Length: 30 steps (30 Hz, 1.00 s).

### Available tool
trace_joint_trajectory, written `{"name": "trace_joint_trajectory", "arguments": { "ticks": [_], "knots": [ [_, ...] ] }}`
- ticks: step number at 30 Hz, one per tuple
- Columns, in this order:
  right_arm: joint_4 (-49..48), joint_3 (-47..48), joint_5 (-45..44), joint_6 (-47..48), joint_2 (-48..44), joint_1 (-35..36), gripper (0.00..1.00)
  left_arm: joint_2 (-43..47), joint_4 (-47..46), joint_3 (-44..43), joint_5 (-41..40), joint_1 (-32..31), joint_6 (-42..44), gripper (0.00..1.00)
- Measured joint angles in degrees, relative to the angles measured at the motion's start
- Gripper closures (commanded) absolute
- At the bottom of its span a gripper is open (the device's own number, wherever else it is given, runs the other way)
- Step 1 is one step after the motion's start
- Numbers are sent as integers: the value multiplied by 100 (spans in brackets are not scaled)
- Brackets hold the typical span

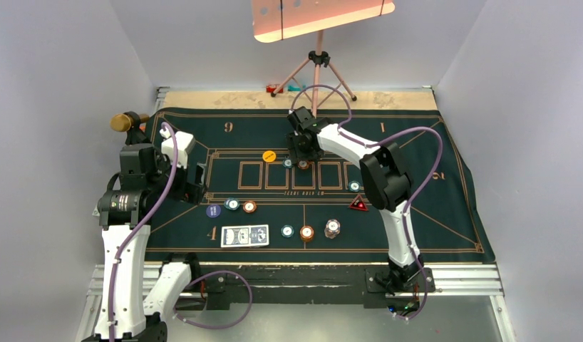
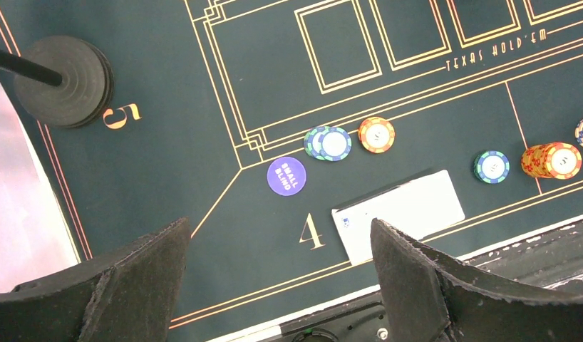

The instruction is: Distribute texas hold em gaming equipment

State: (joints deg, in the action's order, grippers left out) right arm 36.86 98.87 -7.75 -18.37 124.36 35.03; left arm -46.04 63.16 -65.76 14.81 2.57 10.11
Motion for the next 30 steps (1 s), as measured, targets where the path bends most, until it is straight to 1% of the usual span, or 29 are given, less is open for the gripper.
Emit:
{"name": "trace_joint_trajectory", "arguments": {
  "ticks": [6, 8, 10, 12, 16, 18, 23, 30],
  "knots": [
    [-11, -308, -33, -17, -352, 4, 31, 22, 35, 0, 0, 0, 0, 0],
    [9, -367, -52, -22, -675, 39, 26, 26, 35, 0, 0, 0, 0, 0],
    [15, -431, -90, -20, -1123, 118, 18, 26, 35, 0, 0, 0, 0, 0],
    [0, -557, -149, -9, -1580, 289, 14, 26, 35, 0, 0, 0, 0, 0],
    [-55, -1224, -223, 11, -2494, 1082, 10, 26, 35, 0, 2, 0, 2, 0],
    [-55, -1613, -205, -2, -2680, 1530, 9, 26, 35, 0, 2, 0, 2, 0],
    [92, -2540, -157, -162, -2708, 2404, 7, 26, 35, 0, 4, 0, 7, 0],
    [210, -3082, -168, -431, -2708, 2776, 6, 31, 35, 0, 4, 0, 17, 0]
  ]
}}
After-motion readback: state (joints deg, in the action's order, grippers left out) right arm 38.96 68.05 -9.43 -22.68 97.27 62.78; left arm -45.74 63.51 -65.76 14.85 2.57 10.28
